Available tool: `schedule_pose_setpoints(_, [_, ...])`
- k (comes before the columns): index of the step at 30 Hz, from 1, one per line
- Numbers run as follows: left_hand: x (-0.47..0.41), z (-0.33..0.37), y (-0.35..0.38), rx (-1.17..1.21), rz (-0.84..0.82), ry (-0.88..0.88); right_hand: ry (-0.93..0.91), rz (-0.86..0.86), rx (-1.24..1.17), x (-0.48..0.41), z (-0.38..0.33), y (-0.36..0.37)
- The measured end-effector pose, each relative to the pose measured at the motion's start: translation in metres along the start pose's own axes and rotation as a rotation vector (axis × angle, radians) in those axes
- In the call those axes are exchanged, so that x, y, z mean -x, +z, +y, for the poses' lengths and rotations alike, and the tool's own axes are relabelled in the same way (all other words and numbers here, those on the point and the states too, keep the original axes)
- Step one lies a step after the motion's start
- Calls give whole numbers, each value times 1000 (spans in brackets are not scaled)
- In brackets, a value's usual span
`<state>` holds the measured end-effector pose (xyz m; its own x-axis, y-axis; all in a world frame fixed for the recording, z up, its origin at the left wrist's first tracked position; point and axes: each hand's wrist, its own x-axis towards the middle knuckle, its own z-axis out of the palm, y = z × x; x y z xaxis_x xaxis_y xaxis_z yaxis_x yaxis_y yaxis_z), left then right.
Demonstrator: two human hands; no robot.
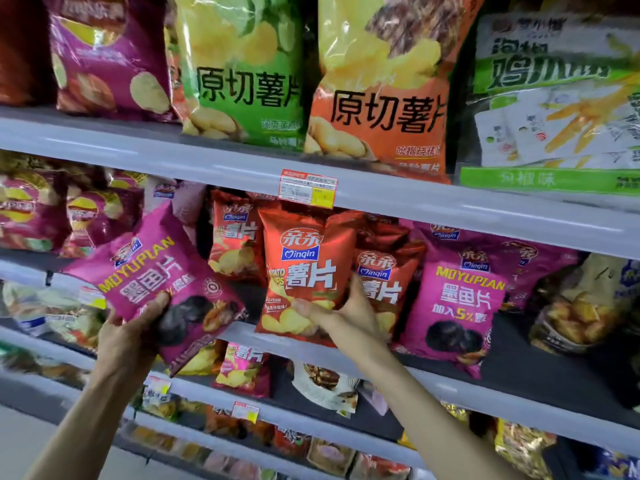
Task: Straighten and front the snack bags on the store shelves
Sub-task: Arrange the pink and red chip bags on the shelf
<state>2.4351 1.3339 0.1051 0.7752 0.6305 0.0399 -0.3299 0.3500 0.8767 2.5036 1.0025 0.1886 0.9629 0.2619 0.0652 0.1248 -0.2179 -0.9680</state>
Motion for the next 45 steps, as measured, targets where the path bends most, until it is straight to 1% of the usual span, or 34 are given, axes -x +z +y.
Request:
schedule_pose_setpoints(7, [2,4,-17,-20,19,-48,-67,182,97,-41,-2,70])
schedule_pose_setpoints(10, [5,9,-20,-17,-14,-83,-52,196,174,-52,4,87])
schedule_pose_setpoints(16, [5,19,-24,1,-69,-171,91,235,300,-61,19,89])
schedule_pose_setpoints(21, [4,24,-9,-40,-119,-182,64,292,369,-53,26,90])
schedule_pose_setpoints(24, [8,27,4,-76,-172,-161,47,291,326,-47,24,92])
schedule_pose_setpoints(27, [17,31,18,-136,-231,-140,-4,285,146,-29,19,86])
schedule_pose_setpoints(29, [27,33,29,-212,-271,-133,-53,260,-36,-6,16,77])
schedule_pose_setpoints(31, [40,33,44,-263,-322,-120,-82,158,-134,17,16,60])
schedule_pose_setpoints(33, [58,29,67,-285,-393,-121,-52,-19,-143,37,20,40])
schedule_pose_setpoints(34, [68,25,80,-300,-429,-126,-43,-85,-106,45,24,29])
schedule_pose_setpoints(36, [88,15,110,-325,-500,-136,-61,-139,-11,60,31,3])
schedule_pose_setpoints(38, [111,2,142,-359,-565,-139,-74,-117,-12,74,37,-30])
schedule_pose_setpoints(45, [189,-51,254,-400,-765,-84,-75,103,-105,126,71,-163])
